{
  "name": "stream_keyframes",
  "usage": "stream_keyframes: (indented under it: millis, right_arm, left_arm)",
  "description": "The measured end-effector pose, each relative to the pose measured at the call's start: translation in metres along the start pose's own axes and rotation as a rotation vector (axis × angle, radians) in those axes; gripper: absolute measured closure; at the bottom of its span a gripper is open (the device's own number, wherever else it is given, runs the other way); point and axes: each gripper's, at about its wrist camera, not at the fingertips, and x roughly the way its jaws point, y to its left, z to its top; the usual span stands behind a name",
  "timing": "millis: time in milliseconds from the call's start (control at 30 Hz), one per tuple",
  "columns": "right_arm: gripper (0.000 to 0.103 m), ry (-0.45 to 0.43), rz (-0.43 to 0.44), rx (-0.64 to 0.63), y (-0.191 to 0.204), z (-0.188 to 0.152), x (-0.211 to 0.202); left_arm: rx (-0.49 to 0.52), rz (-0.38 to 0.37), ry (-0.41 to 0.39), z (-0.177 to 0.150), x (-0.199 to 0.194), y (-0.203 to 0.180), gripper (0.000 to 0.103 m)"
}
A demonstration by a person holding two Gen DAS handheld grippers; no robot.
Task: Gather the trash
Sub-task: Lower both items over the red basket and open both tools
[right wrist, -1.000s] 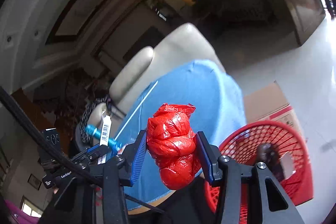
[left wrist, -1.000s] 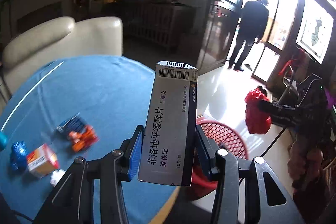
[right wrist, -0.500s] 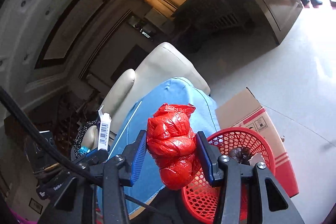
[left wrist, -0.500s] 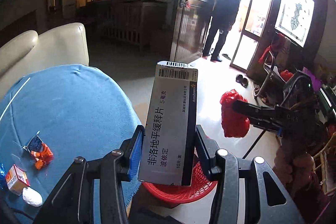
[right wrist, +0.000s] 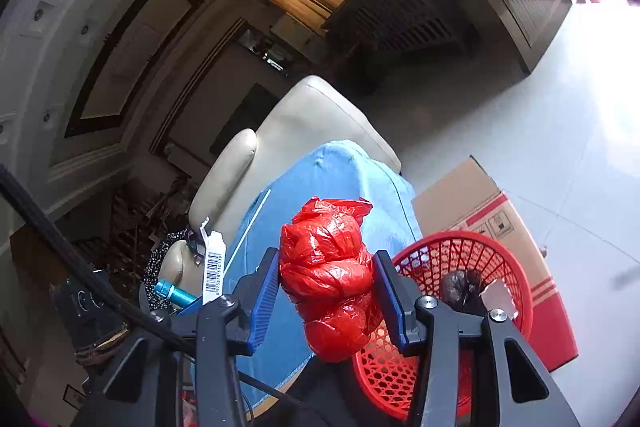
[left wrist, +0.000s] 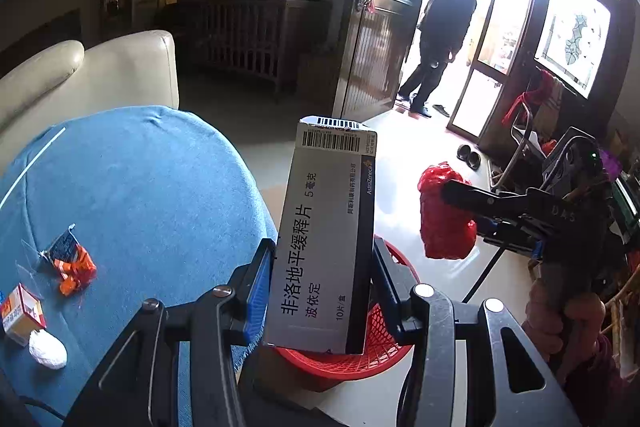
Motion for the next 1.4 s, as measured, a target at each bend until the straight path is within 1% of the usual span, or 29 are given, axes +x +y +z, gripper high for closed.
stream_keyframes:
  millis: [167,367,600,900,1033,1233,1400]
  right_arm:
    - [0.053,0.025,-0.005,0.017,-0.006,-0.004,0.009]
    - [0.053,0.028,-0.009,0.038,-0.012,-0.003,0.011]
    - [0.053,0.039,-0.014,0.066,-0.022,-0.006,0.013]
    - [0.053,0.087,-0.042,0.066,-0.027,-0.018,0.023]
    - [0.052,0.109,-0.055,0.085,-0.033,-0.025,0.027]
    - [0.052,0.119,-0.067,0.097,-0.037,-0.029,0.028]
    - [0.051,0.113,-0.068,0.098,-0.037,-0.028,0.027]
  left_arm:
    - [-0.009,0.003,0.024,-0.003,0.009,-0.001,0.054]
    - [-0.007,0.010,0.044,-0.005,0.018,-0.002,0.054]
    - [0.004,0.058,0.067,-0.010,0.030,-0.003,0.054]
    - [0.017,0.120,0.078,-0.014,0.037,-0.005,0.054]
    - [0.022,0.137,0.090,-0.016,0.041,-0.008,0.054]
    - [0.033,0.139,0.109,-0.018,0.049,-0.011,0.053]
    - [0.033,0.115,0.120,-0.020,0.052,-0.008,0.053]
